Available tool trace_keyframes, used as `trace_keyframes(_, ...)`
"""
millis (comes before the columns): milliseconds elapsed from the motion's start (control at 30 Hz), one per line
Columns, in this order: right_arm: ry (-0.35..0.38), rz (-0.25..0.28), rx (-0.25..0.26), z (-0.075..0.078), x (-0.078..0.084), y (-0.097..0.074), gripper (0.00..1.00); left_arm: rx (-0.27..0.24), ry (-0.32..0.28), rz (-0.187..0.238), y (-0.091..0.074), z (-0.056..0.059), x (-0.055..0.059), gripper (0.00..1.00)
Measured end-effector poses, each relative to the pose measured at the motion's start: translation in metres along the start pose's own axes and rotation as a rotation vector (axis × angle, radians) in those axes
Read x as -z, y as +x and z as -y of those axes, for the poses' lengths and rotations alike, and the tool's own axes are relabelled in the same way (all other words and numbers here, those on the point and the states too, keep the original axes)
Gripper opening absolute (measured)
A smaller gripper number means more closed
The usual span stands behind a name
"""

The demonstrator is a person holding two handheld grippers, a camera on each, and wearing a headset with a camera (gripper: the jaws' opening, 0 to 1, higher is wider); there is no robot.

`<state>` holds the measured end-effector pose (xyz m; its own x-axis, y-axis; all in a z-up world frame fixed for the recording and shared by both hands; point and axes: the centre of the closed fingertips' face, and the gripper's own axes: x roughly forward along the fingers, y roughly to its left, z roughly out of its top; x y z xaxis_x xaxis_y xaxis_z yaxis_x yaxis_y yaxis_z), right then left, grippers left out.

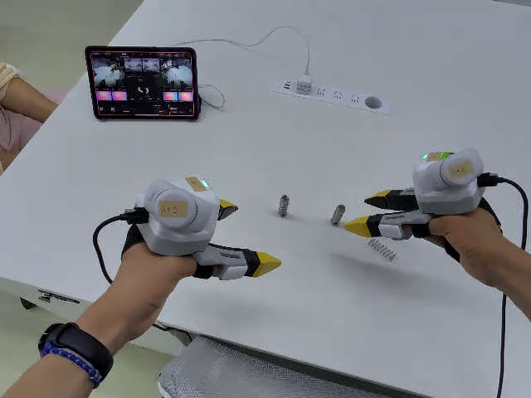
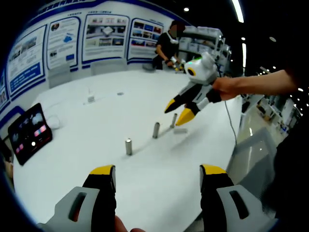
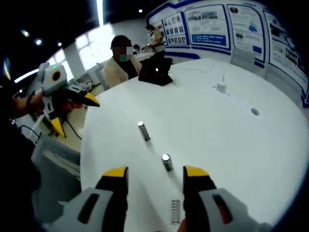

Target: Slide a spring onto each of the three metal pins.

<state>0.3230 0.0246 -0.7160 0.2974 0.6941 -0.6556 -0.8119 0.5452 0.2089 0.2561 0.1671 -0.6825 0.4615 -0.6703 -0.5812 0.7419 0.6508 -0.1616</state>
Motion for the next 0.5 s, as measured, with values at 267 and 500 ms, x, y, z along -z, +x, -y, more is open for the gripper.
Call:
trace_keyframes(267,0.041,0.047,0.019,-0.002,0.004,-0.007,0.52,0.004,0.003,-0.002,0.002,0.003,0.0,0.72)
trace_keyframes(500,0.075,0.071,0.024,-0.007,0.009,-0.012,0.53,0.007,0.006,-0.006,0.002,0.004,0.0,0.72)
